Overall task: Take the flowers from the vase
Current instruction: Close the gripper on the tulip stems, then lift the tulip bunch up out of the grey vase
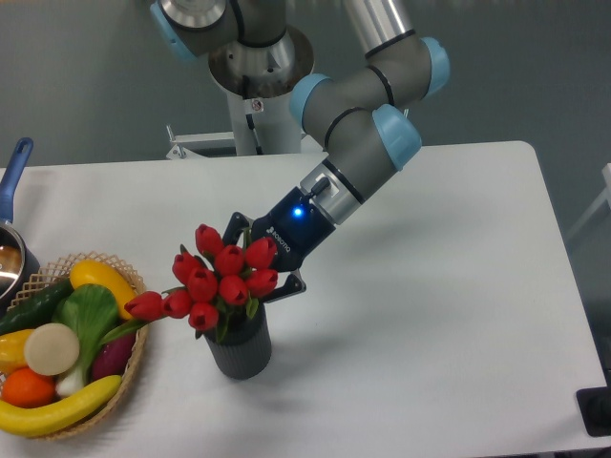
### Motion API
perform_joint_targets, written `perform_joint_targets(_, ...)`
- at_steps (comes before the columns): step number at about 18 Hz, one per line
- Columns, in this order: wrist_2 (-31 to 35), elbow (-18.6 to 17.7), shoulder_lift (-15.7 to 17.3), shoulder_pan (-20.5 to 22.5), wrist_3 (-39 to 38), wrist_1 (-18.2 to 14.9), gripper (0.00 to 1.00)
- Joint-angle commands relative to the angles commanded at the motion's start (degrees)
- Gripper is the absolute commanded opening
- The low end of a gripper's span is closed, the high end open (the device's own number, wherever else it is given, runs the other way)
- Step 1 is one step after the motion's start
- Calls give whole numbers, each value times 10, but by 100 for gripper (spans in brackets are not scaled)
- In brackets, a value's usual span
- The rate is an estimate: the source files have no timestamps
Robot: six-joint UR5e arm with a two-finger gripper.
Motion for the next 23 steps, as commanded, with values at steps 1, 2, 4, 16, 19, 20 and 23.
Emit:
perform_joint_targets(1,0,1,3,2,-4,0,40)
perform_joint_targets(2,-4,4,4,3,-8,0,40)
perform_joint_targets(4,-25,12,7,4,-20,0,40)
perform_joint_targets(16,-39,60,26,11,-85,0,38)
perform_joint_targets(19,-39,61,40,16,-104,0,38)
perform_joint_targets(20,-39,61,43,17,-108,0,38)
perform_joint_targets(23,-39,64,54,25,-121,0,37)
